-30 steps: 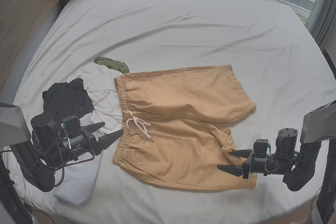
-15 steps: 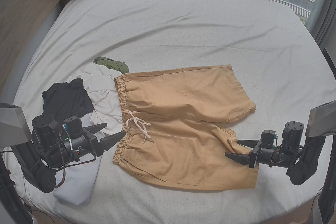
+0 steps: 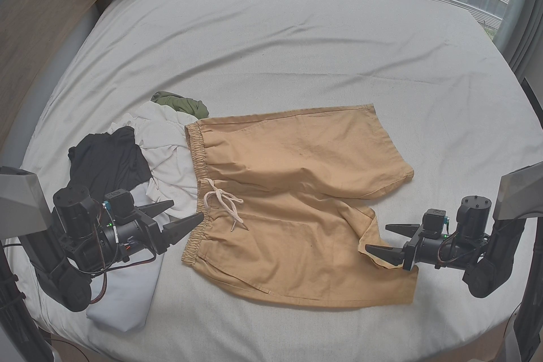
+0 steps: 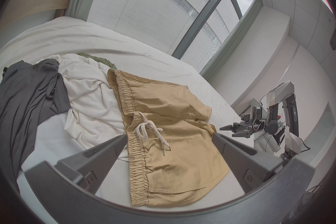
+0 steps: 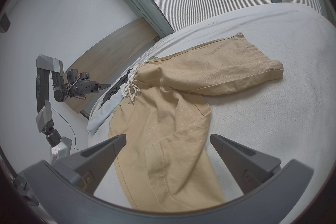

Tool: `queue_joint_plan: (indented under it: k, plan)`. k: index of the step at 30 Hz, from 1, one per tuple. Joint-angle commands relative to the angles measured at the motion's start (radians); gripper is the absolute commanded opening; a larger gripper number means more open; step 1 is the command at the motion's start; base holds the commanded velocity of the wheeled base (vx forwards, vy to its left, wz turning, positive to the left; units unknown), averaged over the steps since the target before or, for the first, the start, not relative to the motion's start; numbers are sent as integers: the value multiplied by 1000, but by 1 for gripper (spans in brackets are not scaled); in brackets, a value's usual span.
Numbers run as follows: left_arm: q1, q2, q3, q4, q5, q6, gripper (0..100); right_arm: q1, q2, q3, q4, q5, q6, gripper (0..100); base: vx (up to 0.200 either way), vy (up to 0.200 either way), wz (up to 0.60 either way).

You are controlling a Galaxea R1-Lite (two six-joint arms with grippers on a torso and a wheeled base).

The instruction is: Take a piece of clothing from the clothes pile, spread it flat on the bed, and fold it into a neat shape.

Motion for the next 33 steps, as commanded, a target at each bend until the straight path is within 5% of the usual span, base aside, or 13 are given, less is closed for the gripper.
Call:
queue_joint_plan:
  k: [1,21,22,33]
  plan:
    - [0,3,-1,-2,0,-1,100,44,-31,22,-1,1,-18,100,0,0,0]
    - [-9,4,1,-2,0,-1,100,93,56,13,-2,-7,-98,100,0,0,0]
    - [-10,4,-1,-2,0,-1,100,93,56,11,-2,-9,-98,0,0,0,0]
    - [-12,-3,-1,-2,0,-2,100,87,79,-4,-2,-10,-108,0,0,0,0]
